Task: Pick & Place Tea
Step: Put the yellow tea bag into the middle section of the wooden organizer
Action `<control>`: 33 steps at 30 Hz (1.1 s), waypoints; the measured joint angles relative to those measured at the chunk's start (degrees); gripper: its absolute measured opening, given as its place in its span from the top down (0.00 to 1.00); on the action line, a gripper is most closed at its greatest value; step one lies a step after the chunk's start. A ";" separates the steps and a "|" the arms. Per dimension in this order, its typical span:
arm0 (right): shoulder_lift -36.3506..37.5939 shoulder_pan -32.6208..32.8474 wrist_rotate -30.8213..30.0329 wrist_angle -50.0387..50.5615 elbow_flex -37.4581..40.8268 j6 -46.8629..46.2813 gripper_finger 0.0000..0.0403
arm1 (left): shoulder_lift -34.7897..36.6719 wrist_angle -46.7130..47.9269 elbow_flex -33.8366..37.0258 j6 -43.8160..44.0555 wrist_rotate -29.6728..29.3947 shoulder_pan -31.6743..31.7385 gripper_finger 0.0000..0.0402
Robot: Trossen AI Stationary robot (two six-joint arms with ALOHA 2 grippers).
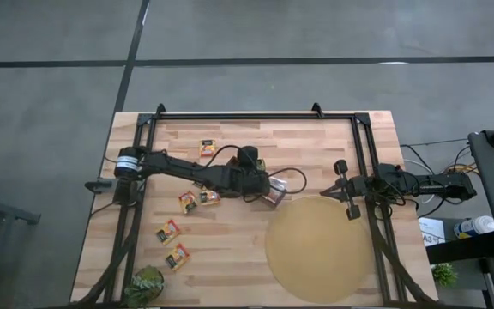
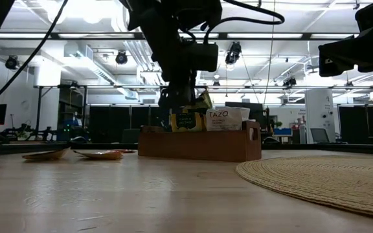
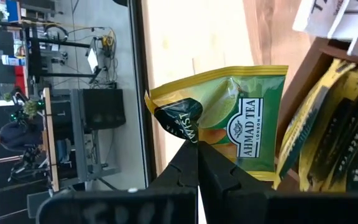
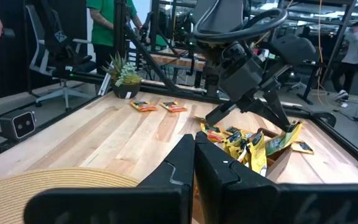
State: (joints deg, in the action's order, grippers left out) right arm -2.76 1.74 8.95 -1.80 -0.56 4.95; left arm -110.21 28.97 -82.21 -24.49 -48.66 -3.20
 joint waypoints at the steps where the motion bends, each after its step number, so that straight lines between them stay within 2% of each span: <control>1: 0.00 0.00 0.02 0.00 0.02 0.00 0.98 | 0.05 -0.24 0.04 0.00 0.04 0.00 1.00; 14: 0.00 0.00 0.02 0.00 0.01 0.00 0.98 | 0.66 -0.31 0.09 0.22 4.26 0.00 1.00; 33: 0.00 0.02 0.01 0.00 0.02 0.00 0.98 | 0.66 -5.72 2.88 -1.72 3.61 -0.36 1.00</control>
State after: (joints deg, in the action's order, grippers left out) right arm -2.76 1.76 8.96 -1.80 -0.54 4.95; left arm -109.56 23.26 -79.33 -26.21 -45.06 -3.56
